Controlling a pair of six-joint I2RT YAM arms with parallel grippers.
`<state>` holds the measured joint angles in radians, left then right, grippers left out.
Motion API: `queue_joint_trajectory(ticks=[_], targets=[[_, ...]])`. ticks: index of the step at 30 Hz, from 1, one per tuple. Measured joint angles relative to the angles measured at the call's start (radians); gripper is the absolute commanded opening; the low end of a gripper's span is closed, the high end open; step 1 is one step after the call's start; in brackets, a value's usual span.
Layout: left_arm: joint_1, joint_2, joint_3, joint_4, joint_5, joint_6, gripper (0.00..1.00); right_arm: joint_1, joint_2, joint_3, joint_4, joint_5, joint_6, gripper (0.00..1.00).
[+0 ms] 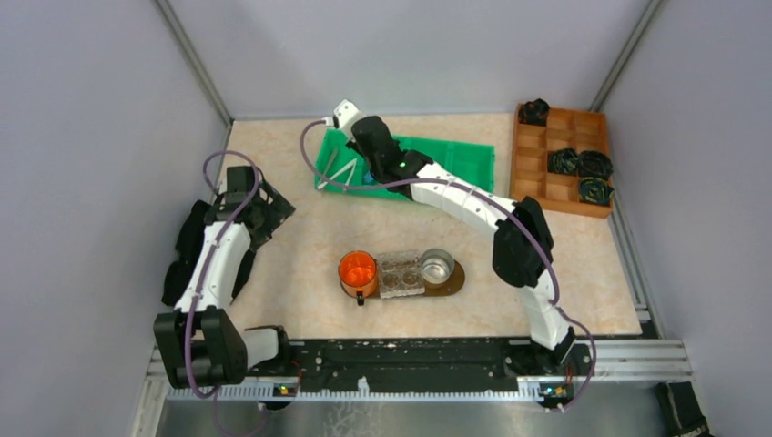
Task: Prepare toiletry sets of a toothbrush and toothpaste on the tray
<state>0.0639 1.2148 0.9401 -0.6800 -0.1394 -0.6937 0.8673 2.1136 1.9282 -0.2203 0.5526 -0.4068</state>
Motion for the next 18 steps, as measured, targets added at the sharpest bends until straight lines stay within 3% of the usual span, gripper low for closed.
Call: queue_joint_trajectory(ticks=[9,10,12,14,18], targets=[[0.000,-0.006,-0.004,0.002,0.004,0.011,0.99,-0.029,0.005,0.121,-0.073,-0.002,0.052,0.00],[0.000,-0.006,-0.004,0.002,0.005,0.011,0.99,-0.035,0.008,0.121,-0.082,-0.006,0.064,0.04],[0.000,-0.006,-0.004,0.004,0.007,0.014,0.99,-0.050,0.010,0.108,-0.094,-0.033,0.096,0.31],[0.002,-0.006,-0.004,0.005,0.010,0.014,0.99,-0.068,0.010,0.093,-0.106,-0.076,0.138,0.45],[0.003,-0.006,-0.004,0.008,0.013,0.015,0.99,-0.127,0.021,0.097,-0.156,-0.216,0.242,0.46]])
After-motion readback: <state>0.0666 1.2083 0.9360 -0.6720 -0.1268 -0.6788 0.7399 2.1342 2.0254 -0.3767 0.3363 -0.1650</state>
